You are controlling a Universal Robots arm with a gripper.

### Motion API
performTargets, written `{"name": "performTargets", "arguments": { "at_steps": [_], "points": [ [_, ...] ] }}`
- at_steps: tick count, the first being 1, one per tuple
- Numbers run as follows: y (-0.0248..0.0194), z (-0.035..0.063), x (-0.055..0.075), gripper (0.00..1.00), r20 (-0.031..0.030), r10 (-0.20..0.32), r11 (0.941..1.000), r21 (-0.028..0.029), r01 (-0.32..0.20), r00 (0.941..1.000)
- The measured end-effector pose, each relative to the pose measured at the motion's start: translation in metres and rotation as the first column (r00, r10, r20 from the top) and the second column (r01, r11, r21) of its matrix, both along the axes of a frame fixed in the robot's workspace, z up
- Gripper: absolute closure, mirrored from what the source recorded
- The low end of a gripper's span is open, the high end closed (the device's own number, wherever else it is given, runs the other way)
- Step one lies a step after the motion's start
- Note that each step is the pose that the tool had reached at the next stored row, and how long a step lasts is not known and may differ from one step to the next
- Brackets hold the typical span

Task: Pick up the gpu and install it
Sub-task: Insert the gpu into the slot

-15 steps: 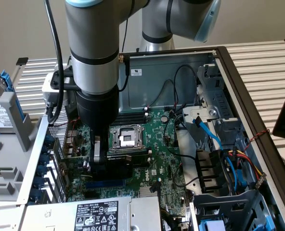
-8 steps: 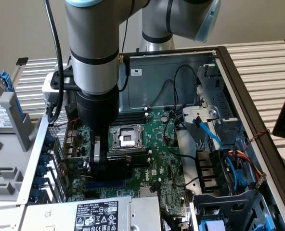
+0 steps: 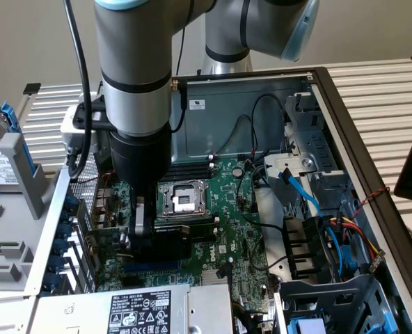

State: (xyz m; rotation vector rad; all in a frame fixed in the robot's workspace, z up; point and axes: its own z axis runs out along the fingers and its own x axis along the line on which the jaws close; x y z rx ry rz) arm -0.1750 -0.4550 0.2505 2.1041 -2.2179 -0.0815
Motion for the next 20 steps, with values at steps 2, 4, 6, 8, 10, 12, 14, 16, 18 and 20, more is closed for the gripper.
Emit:
{"name": "performTargets", "arguments": {
  "at_steps": [2,4,6,8,10,12,14,16,18,20],
  "points": [
    [0.0002,-0.0001,-0.0002,0.73,-0.0001,-0.001,1.0,0.0,0.001,1.0],
    [0.0002,-0.0002,-0.0003,0.73,-0.0002,-0.002,1.0,-0.0001,0.002,1.0],
    [0.0002,-0.001,-0.0003,0.73,0.0001,-0.003,1.0,0.0003,0.003,1.0],
    [0.0002,-0.0014,-0.0003,0.73,-0.0001,-0.004,1.0,0.0,0.004,1.0],
    [0.0002,-0.0016,-0.0003,0.73,-0.0002,-0.004,1.0,-0.0001,0.004,1.0],
    [0.0003,-0.0023,-0.0003,0.73,0.0,-0.005,1.0,0.0001,0.005,1.0],
    [0.0004,-0.0027,-0.0003,0.73,-0.0001,-0.007,1.0,0.0,0.007,1.0],
    [0.0004,-0.003,-0.0003,0.73,-0.0002,-0.007,1.0,0.0,0.007,1.0],
    [0.0005,-0.0033,-0.0005,0.73,0.0,-0.008,1.0,0.0001,0.008,1.0],
    [0.0004,-0.0033,-0.0004,0.73,0.0,-0.008,1.0,0.0001,0.008,1.0]
  ]
}}
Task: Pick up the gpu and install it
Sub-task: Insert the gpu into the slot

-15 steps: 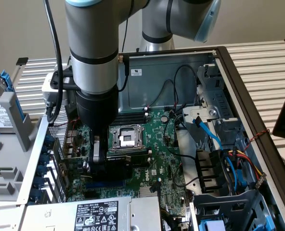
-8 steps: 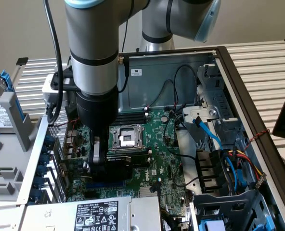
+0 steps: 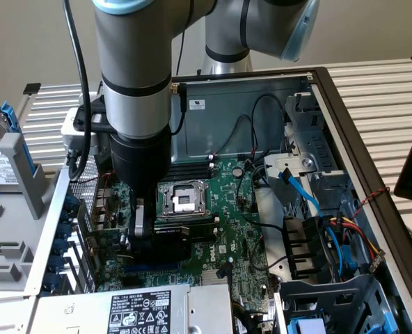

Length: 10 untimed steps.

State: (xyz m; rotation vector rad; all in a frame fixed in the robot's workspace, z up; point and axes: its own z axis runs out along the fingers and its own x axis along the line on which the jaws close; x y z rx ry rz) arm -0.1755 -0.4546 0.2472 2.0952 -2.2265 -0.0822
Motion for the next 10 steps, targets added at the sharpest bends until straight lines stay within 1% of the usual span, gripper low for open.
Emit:
{"name": "performTargets", "arguments": {
  "at_steps": [4,10],
  "points": [
    [-0.0002,0.0,-0.0001,0.73,0.0,0.0,1.0,-0.0011,0.0,1.0],
    [-0.0004,0.0,0.0,0.73,-0.0001,0.0,1.0,-0.0043,0.0,1.0]
  ]
}}
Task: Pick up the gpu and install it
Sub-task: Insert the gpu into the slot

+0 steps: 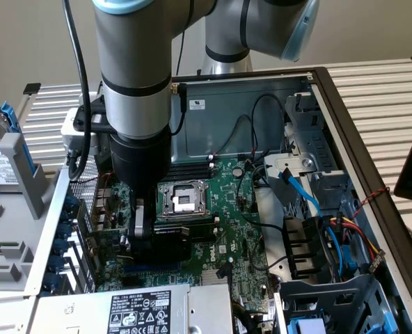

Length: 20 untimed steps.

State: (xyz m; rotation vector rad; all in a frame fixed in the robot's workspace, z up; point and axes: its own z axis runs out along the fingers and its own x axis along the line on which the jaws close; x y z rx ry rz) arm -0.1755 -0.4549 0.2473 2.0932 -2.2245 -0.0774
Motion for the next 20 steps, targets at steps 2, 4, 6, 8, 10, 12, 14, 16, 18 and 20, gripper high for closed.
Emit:
{"name": "performTargets", "arguments": {
  "at_steps": [2,4,6,8,10,12,14,16,18,20],
  "points": [
    [0.0,0.0,0.0,0.73,0.0,0.0,1.0,-0.0008,0.0,1.0],
    [0.0,-0.0001,0.0001,0.73,0.0001,0.0,1.0,-0.0009,0.0,1.0],
    [0.0,-0.0001,0.0005,0.73,0.0001,0.0,1.0,-0.001,0.0,1.0],
    [0.0,0.0,0.0007,0.73,0.0001,0.0,1.0,-0.0012,0.0,1.0],
    [0.0,0.0,0.0007,0.73,0.0001,0.0,1.0,-0.0015,0.0,1.0],
    [0.0,0.0,0.0007,0.73,0.0001,0.001,1.0,-0.0015,-0.001,1.0],
    [0.0,0.0,0.0007,0.73,0.0,0.002,1.0,-0.0018,-0.002,1.0],
    [0.0,0.0,0.0005,0.73,0.0,0.003,1.0,-0.0019,-0.003,1.0],
    [0.0,0.0,0.0005,0.73,0.0001,0.004,1.0,-0.0021,-0.004,1.0],
    [0.0,-0.0001,0.0008,0.73,0.0001,0.004,1.0,-0.0023,-0.004,1.0]
  ]
}}
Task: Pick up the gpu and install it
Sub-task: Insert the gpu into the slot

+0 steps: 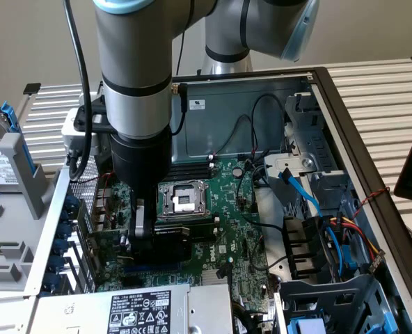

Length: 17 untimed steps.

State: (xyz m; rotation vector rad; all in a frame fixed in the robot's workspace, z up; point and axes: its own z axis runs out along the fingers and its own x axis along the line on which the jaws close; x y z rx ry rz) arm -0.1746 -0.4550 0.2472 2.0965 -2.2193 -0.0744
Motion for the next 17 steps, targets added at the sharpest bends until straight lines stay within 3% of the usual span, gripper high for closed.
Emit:
{"name": "performTargets", "arguments": {
  "at_steps": [17],
  "points": [
    [0.001,-0.001,-0.0008,0.73,0.0019,0.0,1.0,-0.0021,0.0,1.0]
  ]
}}
